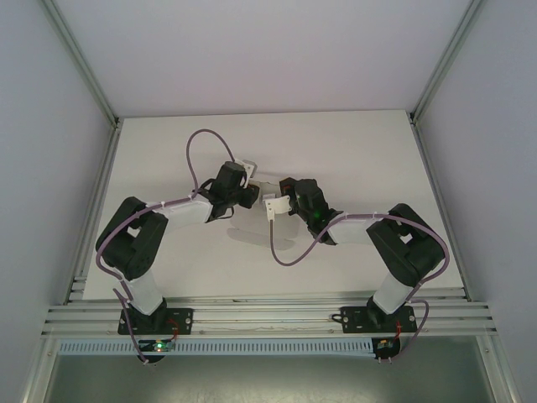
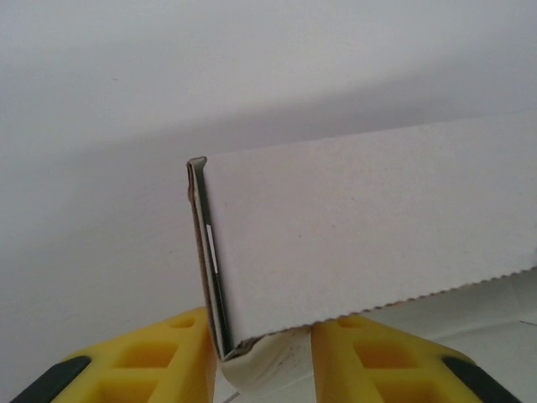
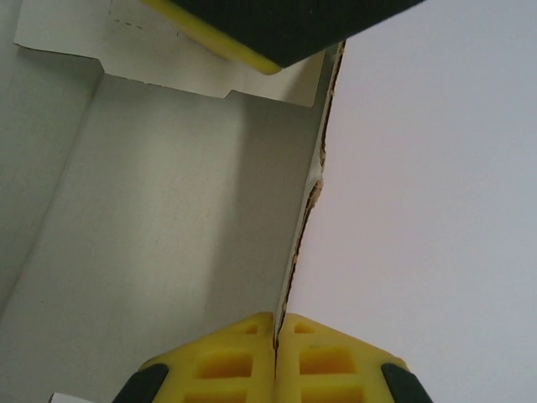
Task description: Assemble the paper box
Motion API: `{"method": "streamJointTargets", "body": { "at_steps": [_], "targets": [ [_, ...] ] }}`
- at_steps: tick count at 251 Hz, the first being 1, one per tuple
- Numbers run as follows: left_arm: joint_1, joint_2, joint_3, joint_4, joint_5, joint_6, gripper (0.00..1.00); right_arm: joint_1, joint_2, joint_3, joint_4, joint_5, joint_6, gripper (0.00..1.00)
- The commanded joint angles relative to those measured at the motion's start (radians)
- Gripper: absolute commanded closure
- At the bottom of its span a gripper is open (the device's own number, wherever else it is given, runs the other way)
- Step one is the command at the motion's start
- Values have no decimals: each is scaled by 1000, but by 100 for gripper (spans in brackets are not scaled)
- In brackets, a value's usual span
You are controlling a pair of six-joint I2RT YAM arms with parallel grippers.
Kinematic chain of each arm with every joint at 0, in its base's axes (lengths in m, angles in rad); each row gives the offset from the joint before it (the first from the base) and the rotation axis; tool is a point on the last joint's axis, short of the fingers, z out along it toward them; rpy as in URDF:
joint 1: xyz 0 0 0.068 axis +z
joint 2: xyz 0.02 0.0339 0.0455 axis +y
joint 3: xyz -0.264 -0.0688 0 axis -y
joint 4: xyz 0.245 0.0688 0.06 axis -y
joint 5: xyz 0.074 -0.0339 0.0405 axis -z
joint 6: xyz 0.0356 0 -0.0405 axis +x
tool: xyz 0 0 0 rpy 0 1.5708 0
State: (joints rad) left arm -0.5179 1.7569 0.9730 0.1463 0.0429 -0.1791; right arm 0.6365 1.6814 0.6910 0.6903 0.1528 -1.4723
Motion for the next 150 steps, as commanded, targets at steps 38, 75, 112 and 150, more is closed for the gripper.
{"method": "streamJointTargets", "body": {
  "at_steps": [38, 75, 112, 150],
  "targets": [
    [7, 16, -84, 1, -87, 44, 66, 6, -22, 8, -102, -70, 6, 100],
    [8, -56, -162, 68, 7, 94, 60, 2, -33, 21, -153, -78, 21, 100],
    [28, -117, -218, 119, 68, 113, 61, -1, -39, 19, -155, -78, 26, 100],
    [47, -109, -194, 114, 115, 117, 63, 2, -47, 25, -179, -90, 36, 100]
  ]
}}
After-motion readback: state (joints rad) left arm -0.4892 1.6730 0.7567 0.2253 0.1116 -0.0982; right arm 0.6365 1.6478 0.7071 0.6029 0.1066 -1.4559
